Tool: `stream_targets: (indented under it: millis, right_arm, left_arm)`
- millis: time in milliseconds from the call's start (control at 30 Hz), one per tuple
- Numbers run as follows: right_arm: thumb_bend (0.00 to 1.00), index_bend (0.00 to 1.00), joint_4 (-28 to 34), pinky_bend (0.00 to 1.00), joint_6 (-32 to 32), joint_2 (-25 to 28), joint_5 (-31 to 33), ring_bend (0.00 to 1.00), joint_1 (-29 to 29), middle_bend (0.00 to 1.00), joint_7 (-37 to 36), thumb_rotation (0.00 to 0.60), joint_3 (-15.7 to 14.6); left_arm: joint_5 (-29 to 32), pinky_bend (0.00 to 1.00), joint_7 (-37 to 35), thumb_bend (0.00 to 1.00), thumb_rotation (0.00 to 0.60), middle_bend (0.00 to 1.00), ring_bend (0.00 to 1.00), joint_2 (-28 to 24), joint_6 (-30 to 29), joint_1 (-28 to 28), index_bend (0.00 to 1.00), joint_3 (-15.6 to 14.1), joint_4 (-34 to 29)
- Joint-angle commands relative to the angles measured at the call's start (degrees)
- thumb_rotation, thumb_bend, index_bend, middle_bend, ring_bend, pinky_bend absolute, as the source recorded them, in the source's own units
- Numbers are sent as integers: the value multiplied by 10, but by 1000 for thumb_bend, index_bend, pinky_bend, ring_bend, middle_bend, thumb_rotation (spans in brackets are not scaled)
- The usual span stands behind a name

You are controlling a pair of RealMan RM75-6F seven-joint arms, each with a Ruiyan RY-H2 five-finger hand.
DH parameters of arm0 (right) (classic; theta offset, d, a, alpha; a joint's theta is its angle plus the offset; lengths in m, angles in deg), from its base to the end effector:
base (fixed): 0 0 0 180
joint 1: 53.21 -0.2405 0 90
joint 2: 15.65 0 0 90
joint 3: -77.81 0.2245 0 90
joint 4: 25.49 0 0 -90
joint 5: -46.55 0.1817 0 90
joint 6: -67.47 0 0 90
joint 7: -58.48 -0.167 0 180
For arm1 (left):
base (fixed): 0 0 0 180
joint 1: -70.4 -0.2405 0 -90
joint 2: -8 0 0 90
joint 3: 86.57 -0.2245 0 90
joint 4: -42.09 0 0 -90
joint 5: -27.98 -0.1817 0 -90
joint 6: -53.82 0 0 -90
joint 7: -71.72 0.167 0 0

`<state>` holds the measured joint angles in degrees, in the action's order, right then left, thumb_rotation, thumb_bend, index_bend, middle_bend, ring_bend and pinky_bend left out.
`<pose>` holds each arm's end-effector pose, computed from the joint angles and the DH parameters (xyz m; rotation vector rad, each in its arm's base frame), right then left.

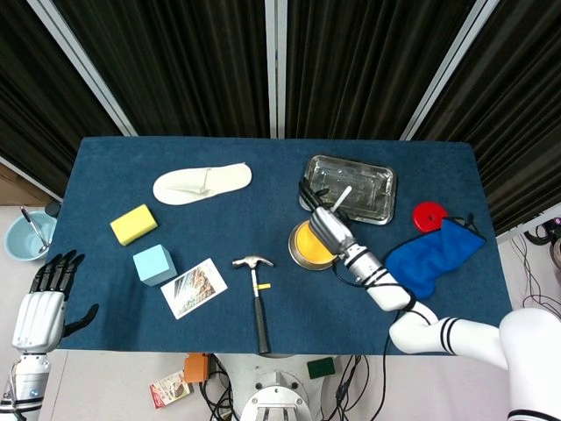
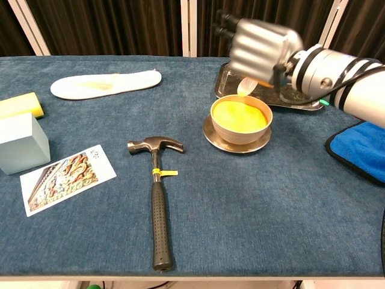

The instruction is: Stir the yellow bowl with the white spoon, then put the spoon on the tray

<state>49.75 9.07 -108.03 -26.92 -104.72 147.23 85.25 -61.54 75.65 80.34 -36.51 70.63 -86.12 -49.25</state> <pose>-0.0695 -0.3566 -0.0033 1.8288 0.6356 0.2370 -0.2650 0.1695 0.1368 -1.3430 -0.9361 -0.9505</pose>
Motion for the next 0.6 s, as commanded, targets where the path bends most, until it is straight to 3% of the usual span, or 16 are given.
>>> stream_targets:
  millis: [33,400,600]
  right_arm:
    - [441,786,-32,0,-25,-6,21,3,18,342,-112,600,29]
    - [440,763,-181,0,39,-81,136,3,-8,326,-261,600,99]
    - [441,742,-301,0,90,-145,177,3,-37,311,-294,600,109]
  left_arm:
    - [0,111,3,207,600,46,13,0,3,2,94,0,-2]
    - [3,111,12,207,600,45,13,-3,3,2,94,0,-11]
    - [6,112,11,207,600,46,13,-5,2,0,94,0,-13]
